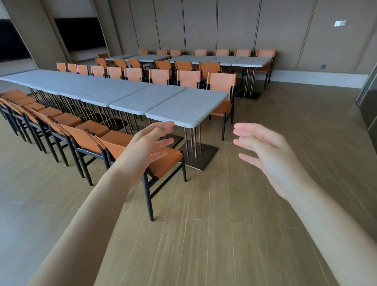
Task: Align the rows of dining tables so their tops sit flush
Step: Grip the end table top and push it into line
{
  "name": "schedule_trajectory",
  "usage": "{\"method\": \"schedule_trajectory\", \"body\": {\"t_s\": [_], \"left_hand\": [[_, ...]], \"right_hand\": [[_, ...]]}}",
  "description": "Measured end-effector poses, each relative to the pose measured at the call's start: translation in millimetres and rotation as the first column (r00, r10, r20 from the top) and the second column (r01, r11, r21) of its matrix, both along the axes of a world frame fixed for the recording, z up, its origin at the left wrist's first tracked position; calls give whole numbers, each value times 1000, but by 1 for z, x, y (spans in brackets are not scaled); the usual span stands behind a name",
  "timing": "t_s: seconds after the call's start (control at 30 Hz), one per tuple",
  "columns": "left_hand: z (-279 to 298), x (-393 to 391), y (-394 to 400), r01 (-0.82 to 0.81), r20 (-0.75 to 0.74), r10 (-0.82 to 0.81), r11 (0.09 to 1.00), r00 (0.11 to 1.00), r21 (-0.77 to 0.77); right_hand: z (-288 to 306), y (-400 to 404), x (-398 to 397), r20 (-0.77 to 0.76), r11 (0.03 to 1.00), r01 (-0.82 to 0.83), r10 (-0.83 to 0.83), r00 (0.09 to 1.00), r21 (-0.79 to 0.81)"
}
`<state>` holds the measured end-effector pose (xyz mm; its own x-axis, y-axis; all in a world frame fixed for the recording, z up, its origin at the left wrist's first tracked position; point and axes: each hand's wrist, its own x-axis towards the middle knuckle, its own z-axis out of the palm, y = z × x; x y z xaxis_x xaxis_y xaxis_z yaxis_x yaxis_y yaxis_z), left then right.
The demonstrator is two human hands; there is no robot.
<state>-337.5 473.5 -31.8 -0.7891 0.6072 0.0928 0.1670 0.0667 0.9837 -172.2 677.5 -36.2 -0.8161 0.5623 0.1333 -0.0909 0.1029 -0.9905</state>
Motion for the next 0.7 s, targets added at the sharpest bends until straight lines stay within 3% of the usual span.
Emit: {"method": "schedule_trajectory", "body": {"t_s": [0.37, 0.7], "left_hand": [[-33, -122, 91, -76, 2, 76, 995, 997, -59], [-47, -300, 194, -121, 67, 126, 990, 990, -66]], "right_hand": [[-36, 98, -134, 81, 990, -138, 136, 987, 21], [-44, 194, -314, 114, 988, -155, 151, 982, 26]]}}
